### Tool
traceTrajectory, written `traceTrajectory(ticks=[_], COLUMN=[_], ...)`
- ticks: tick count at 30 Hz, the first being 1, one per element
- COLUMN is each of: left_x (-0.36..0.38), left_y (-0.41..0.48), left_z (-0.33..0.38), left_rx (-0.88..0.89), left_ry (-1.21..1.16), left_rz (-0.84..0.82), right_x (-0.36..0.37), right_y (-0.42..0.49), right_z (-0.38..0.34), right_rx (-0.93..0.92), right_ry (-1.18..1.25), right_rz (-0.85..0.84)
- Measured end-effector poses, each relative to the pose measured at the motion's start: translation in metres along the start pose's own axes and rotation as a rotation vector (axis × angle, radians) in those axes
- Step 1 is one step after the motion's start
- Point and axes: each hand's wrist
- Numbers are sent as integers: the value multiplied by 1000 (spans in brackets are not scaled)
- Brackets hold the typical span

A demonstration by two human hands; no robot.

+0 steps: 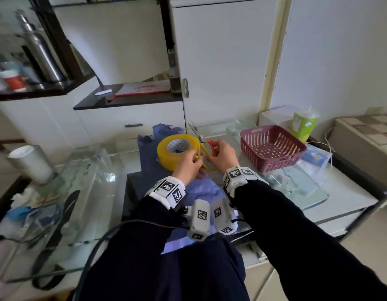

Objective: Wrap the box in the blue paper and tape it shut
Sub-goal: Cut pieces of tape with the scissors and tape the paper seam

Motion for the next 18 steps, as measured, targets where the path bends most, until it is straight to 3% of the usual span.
traceTrajectory(ticks=[7,12,16,18], left_x=[3,4,4,6], left_y=[-1,-9,-11,-13], left_z=[-3,-9,-19,-21], left_rx=[-49,-98,-97,-70], left_ry=[-65,-57,156,324], left_rz=[-27,73,136,89], right_x=[-6,-4,-2,-1], right_y=[5,4,7,8], right_z=[-3,-3,-4,-4], right_rx=[-25,-30,-58,-70], right_ry=[-138,-194,-263,-286], right_rz=[-19,-17,1,4])
Point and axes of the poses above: each hand's wrist, its own y-axis towards the middle knuckle, its own x-axis out of the palm, z = x × y, and after that the axes turned 15 degrees about x, right-handed
